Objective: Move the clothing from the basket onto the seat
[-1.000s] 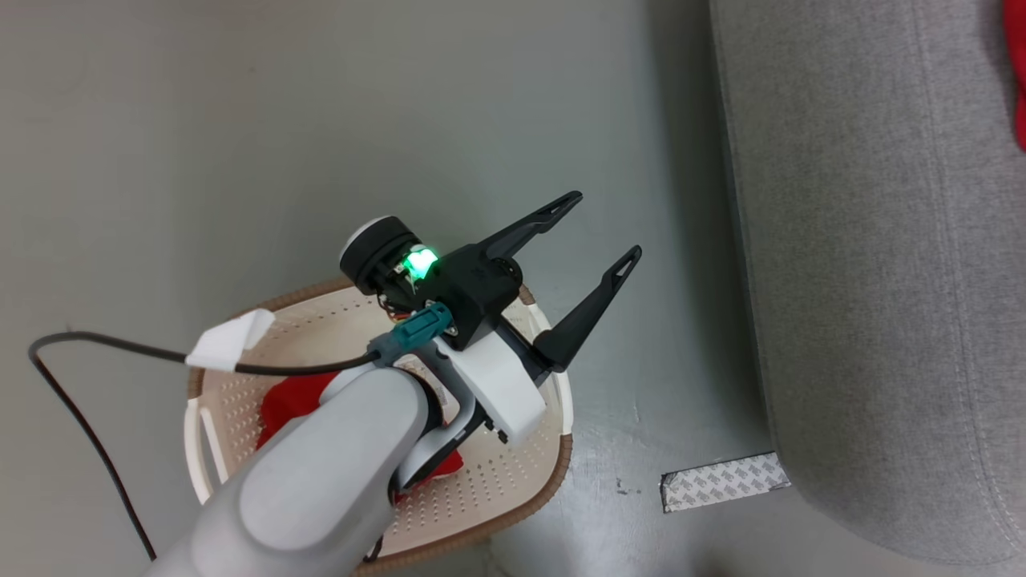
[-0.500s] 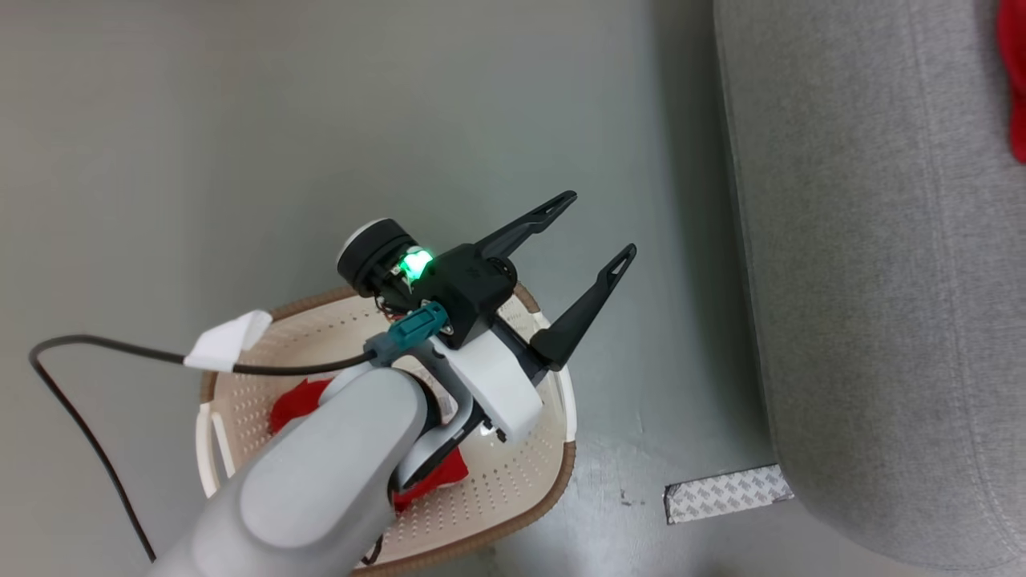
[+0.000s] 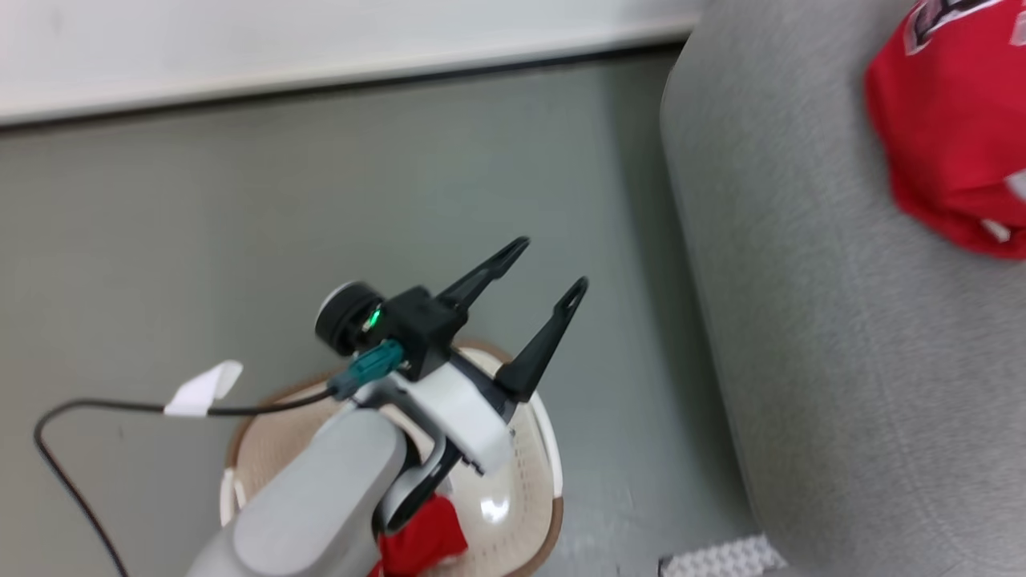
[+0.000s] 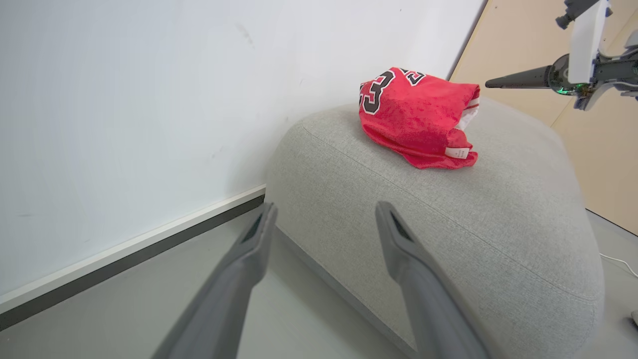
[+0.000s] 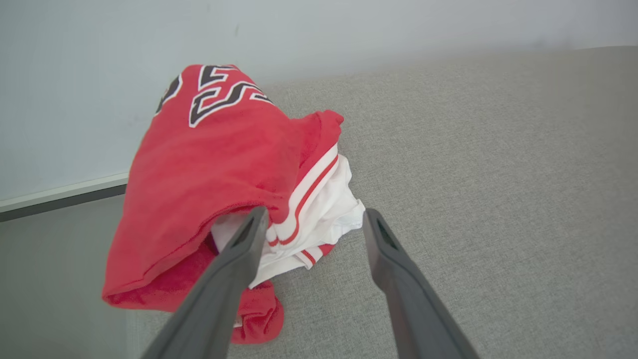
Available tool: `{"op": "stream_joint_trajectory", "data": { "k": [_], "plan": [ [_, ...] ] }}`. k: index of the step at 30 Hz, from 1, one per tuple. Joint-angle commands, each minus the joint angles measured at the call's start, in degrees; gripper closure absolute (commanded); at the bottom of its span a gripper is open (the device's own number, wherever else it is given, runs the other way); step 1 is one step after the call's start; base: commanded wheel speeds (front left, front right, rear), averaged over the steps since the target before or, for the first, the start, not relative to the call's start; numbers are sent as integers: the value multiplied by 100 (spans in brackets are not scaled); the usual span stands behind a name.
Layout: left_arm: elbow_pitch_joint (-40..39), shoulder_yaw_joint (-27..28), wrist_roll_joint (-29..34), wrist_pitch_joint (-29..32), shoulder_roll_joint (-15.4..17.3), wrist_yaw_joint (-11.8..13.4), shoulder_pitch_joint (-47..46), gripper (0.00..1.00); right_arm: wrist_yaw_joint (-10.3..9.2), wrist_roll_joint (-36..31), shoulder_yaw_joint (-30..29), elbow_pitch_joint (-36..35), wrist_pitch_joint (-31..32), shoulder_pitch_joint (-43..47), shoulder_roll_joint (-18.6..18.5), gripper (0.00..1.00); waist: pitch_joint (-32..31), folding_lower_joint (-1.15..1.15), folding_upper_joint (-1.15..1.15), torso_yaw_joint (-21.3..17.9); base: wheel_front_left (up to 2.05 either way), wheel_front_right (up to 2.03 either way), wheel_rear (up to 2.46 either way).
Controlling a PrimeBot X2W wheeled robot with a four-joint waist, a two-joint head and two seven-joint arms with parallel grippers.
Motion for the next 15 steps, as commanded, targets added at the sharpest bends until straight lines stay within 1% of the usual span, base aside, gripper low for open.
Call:
{"op": "stream_joint_trajectory", "data": {
  "k": [1, 2, 3, 8, 12, 15],
  "plan": [
    [61, 39, -90, -98, 49, 40, 203, 0, -14, 38, 127, -119, 44, 192, -144, 0, -585, 1, 0, -63, 0, 0, 0],
    [74, 63, -129, -134, 54, 48, 275, 0, -14, 58, 181, -210, 55, 238, -194, 0, -715, 1, 0, -61, 0, 0, 0],
    [74, 63, -129, -134, 54, 48, 275, 0, -14, 58, 181, -210, 55, 238, -194, 0, -715, 1, 0, -61, 0, 0, 0],
    [72, 188, -331, -289, 109, 154, 648, 0, -14, 53, 397, -694, -33, 445, -462, 0, -1301, 1, 0, -24, 0, 0, 0],
    [25, 319, -445, -376, 151, 256, 924, 0, -14, 60, 439, -1077, -323, 581, -586, 0, -1730, 1, 0, 81, 0, 0, 0],
    [-49, 462, -546, -420, 217, 344, 1101, 0, -14, 32, 428, -1365, -580, 740, -568, 0, -1982, 1, 0, 186, 0, 0, 0]
  ]
}}
